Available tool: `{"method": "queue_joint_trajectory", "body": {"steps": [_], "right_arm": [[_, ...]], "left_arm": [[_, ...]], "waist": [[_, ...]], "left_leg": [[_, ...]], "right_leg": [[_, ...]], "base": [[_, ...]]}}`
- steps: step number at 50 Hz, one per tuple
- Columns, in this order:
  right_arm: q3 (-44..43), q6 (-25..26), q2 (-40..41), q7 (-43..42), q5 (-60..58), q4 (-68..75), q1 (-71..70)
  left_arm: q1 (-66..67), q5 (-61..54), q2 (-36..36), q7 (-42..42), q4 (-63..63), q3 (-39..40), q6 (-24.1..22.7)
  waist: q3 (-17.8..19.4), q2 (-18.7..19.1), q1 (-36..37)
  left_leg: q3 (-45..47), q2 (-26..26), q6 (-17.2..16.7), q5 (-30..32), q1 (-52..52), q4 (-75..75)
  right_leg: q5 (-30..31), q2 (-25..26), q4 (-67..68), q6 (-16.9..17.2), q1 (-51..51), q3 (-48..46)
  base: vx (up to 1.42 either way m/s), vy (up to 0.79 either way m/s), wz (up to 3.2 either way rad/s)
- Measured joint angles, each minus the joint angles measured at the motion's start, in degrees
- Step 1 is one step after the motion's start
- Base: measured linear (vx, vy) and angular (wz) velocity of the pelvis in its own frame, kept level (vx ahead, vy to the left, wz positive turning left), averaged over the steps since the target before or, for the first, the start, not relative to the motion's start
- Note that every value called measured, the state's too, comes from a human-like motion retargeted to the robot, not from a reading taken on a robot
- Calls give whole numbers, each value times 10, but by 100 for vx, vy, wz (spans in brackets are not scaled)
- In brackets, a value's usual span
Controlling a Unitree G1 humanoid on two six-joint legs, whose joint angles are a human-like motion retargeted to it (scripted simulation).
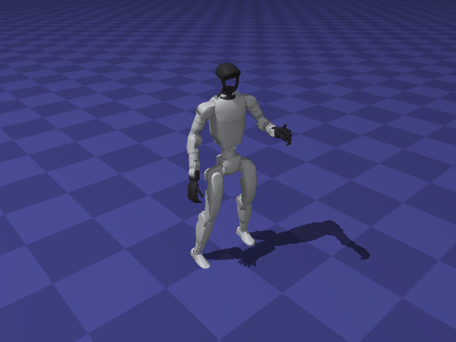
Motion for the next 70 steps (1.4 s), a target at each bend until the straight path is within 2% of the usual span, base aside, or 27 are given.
{"method": "queue_joint_trajectory", "body": {"steps": [3,8,18,26,29,33,46,60,70], "right_arm": [[-10,-2,-4,28,5,0,2],[-4,1,-11,40,9,10,2],[-7,15,-25,57,37,28,-18],[8,19,-39,78,47,20,-30],[19,43,-42,19,33,17,-38],[24,48,-47,16,36,15,-43],[19,50,-54,22,42,33,-31],[13,48,-61,43,52,53,-19],[7,46,-58,46,51,43,-19]], "left_arm": [[-54,19,22,-51,22,20,-1],[-166,-14,57,-31,65,23,-10],[-409,-178,95,-18,205,-69,-7],[-580,-251,108,-54,384,-161,27],[-640,-285,109,-53,453,-190,73],[-699,-300,120,-66,520,-231,92],[-819,-243,136,-79,644,-317,119],[-892,-130,95,-83,833,-333,147],[-882,-129,91,-94,831,-315,147]], "waist": [[5,4,-7],[-2,12,-16],[-28,29,-42],[-51,41,-61],[-53,49,-62],[-58,54,-69],[-60,63,-78],[-56,69,-85],[-51,65,-87]], "left_leg": [[-2,-1,-16,-12,7,0],[2,0,-16,-12,11,0],[1,-1,-13,-11,8,1],[1,-1,-11,-9,-2,2],[8,9,-19,-7,0,-2],[11,11,-21,-6,-3,-3],[17,16,-25,-6,-6,-4],[10,19,-29,-7,-10,-2],[-1,14,-26,-6,-14,-1]], "right_leg": [[-5,1,6,17,3,7],[-6,2,6,18,5,10],[-6,0,4,19,5,7],[-5,0,2,19,-4,5],[-2,11,1,22,-7,7],[-1,13,0,22,-11,9],[1,19,-1,22,-17,13],[1,22,-4,22,-15,6],[-1,16,-2,22,-13,-5]], "base": [[0,0,0],[0,0,0],[0,0,0],[0,0,0],[1,-6,-13],[0,0,0],[0,0,0],[0,0,0],[0,0,0]]}}
